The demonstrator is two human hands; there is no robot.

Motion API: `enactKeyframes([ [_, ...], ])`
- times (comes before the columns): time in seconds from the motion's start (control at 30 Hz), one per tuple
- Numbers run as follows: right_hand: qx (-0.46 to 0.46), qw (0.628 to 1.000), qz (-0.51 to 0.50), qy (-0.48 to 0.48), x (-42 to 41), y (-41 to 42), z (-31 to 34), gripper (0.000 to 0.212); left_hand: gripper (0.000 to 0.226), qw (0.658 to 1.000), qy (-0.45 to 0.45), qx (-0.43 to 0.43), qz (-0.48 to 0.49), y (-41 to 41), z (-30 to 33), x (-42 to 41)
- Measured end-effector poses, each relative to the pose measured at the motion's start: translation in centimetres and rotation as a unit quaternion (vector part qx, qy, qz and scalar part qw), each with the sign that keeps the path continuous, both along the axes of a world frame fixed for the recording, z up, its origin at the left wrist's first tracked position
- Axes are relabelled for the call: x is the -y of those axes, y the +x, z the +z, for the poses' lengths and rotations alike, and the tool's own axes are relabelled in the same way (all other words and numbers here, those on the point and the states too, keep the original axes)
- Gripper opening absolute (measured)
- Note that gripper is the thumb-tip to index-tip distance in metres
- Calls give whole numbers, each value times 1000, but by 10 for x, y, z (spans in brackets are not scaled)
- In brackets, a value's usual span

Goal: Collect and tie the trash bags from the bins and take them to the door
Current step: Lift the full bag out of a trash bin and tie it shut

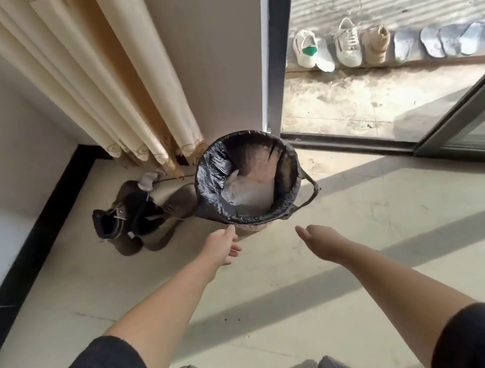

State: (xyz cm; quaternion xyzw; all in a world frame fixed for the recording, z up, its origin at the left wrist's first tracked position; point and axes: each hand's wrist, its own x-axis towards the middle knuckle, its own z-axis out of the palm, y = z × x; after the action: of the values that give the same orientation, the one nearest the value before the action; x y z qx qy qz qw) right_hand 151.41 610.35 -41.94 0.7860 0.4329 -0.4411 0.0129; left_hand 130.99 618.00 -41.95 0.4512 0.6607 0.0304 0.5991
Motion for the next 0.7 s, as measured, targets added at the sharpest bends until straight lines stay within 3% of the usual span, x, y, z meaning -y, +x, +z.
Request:
enactKeyframes([
  [0.07,-40,997,-63,24,-15,2,-49,53,36,997,-20,43,68,-4,-45,-17],
  [0.13,-139,975,-167,45,-29,5,-88,61,43,989,-36,98,107,-8,-83,-33],
  [0.23,-318,903,-278,79,-43,13,-128,66,44,960,-51,224,158,-8,-126,-60],
  [0.33,-442,823,-336,123,-57,23,-153,66,48,931,-67,311,176,-11,-149,-76],
  [0.57,-558,678,-444,180,-74,28,-162,68,43,897,-64,362,246,-15,-150,-83],
  [0.63,-567,680,-434,168,-72,31,-162,63,35,884,-56,381,264,-20,-151,-84],
  [0.7,-561,703,-407,156,-69,32,-163,44,25,879,-50,392,268,-24,-149,-85],
])
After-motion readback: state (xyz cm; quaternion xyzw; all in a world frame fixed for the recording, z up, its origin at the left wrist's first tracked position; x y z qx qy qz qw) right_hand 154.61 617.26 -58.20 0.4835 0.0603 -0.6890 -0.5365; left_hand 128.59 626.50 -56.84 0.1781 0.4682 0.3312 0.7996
